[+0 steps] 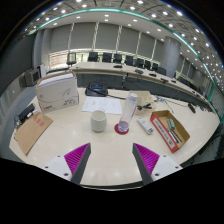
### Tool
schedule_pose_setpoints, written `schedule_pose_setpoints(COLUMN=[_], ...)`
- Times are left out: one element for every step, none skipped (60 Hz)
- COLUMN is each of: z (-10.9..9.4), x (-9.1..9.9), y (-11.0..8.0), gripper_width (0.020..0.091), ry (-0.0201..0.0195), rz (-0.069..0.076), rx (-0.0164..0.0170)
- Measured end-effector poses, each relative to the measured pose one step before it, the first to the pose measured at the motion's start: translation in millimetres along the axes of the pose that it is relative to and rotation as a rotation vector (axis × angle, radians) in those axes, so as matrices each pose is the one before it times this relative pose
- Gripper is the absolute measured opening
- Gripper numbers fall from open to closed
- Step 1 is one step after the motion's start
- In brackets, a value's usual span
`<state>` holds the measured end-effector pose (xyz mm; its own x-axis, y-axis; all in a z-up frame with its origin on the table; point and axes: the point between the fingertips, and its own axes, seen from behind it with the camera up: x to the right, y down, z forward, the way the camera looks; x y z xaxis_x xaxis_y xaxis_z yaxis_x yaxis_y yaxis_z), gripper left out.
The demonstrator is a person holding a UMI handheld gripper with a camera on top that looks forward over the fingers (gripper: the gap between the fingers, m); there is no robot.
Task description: Pour water
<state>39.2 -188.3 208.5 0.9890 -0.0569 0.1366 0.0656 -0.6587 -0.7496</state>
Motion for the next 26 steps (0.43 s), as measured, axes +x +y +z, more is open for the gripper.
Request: schedule_pose_setpoints(z=[-3.52, -3.69, -3.3, -3.07, -2.65, -2.28, -2.2, -1.58, -1.48, -1.18, -1.54, -0.65, -1.29, -1.25, -0.47, -0.51, -0.75, -0.46, -0.75, -0.71, -0.64, -1.25, -0.24, -0.22, -0.2, 0.04], x=[-0.99, -1.18, -1.45, -1.75, -1.66, -1.87, -1.71, -1.81, -1.48, -1.15, -1.6, -0.14, -0.13, -0.41, -0.46, -0.8, -1.21, -1.44, -2.07, -2.21, -1.77, -1.34, -1.97, -1.73, -1.87, -1.99], y=[1.11, 0.59, 0.24, 0.16, 0.22, 0.43, 0.53, 0.32, 0.61, 0.56, 0.32, 0.52, 0.26, 0.42, 0.83, 0.89, 0.67, 0.64, 0.58, 0.85, 0.98, 0.87, 0.24, -0.3, -0.37, -0.39], gripper_width=[0.0859, 0.0858, 0.0858, 0.0861, 0.086, 0.086, 0.0862, 0.086, 0.0857, 0.086, 0.0859, 0.086, 0.086, 0.0858, 0.0857, 0.0862, 0.0865, 0.0865, 0.0863, 0.0862, 0.0862, 0.0862, 0.0862, 0.0861, 0.0861, 0.0861], ry=[0.00468, 0.00397, 0.00281, 0.00105, -0.00058, -0.00132, -0.00162, -0.00254, -0.00283, -0.00104, 0.00252, 0.00352, 0.0033, 0.00315, 0.00273, 0.00207, 0.00052, -0.00147, -0.00456, -0.00539, -0.00438, -0.00451, -0.00261, -0.00338, -0.00375, -0.00339], rz=[-0.0002, 0.0011, 0.0006, -0.0013, -0.0038, -0.0056, -0.0063, -0.005, -0.0014, 0.0015, 0.0016, 0.0012, 0.0007, -0.0016, -0.004, -0.0053, -0.0049, -0.0033, -0.0009, 0.0011, 0.0028, 0.0034, 0.0027, 0.0028, 0.0027, 0.0022], rx=[0.00018, 0.00133, 0.00255, 0.00294, 0.0026, 0.00178, 0.00029, 0.00009, -0.0007, -0.00036, -0.00083, 0.0004, 0.00083, 0.00103, 0.00015, -0.00078, -0.0006, -0.00009, -0.00174, -0.00356, -0.00371, -0.00136, 0.00169, 0.00234, 0.00226, 0.00191])
